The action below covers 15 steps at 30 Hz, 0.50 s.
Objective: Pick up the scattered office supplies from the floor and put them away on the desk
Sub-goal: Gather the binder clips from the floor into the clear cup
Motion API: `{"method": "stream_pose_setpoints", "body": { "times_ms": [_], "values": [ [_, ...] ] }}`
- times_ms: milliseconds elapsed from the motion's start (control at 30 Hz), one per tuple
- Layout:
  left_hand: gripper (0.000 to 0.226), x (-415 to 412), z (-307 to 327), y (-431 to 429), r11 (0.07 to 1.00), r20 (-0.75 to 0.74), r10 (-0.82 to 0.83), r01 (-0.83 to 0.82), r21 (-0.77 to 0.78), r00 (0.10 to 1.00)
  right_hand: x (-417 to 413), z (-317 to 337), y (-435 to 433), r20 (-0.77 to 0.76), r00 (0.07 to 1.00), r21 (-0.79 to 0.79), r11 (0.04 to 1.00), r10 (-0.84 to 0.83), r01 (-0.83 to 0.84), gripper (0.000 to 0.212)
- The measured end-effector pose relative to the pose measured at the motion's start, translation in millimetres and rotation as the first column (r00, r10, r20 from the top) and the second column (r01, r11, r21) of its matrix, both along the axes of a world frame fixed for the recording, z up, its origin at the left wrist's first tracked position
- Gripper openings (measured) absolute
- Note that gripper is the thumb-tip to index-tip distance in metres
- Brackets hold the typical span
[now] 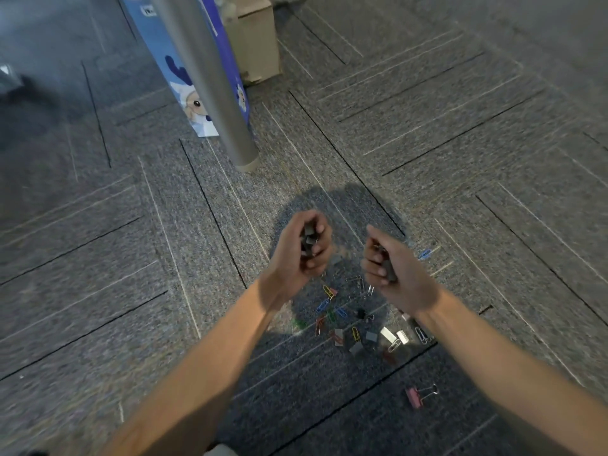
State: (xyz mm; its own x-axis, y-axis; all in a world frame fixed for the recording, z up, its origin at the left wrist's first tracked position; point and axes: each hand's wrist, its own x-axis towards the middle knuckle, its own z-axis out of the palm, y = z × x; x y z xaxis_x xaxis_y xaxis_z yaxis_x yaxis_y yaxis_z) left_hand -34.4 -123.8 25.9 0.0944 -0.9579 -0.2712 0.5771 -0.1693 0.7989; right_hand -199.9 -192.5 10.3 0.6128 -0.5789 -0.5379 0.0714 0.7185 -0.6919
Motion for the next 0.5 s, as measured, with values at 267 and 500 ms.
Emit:
{"method": "stream_pose_setpoints", "body": {
  "times_ms": [267,500],
  "values": [
    [0.035,27.6,197.3,33.1,0.933,0.084,0.281,-0.292,0.21,0.956,61.0,219.1,6.8,-0.047,0.998,0.223,0.974,-0.03,0.04,0.037],
    [0.034,52.7,507.7,79.0,0.853,0.104,0.406,-0.418,0.312,0.908,115.7,515.8,60.6,-0.079,0.994,0.231,0.972,0.071,-0.051,0.035]
  ]
}}
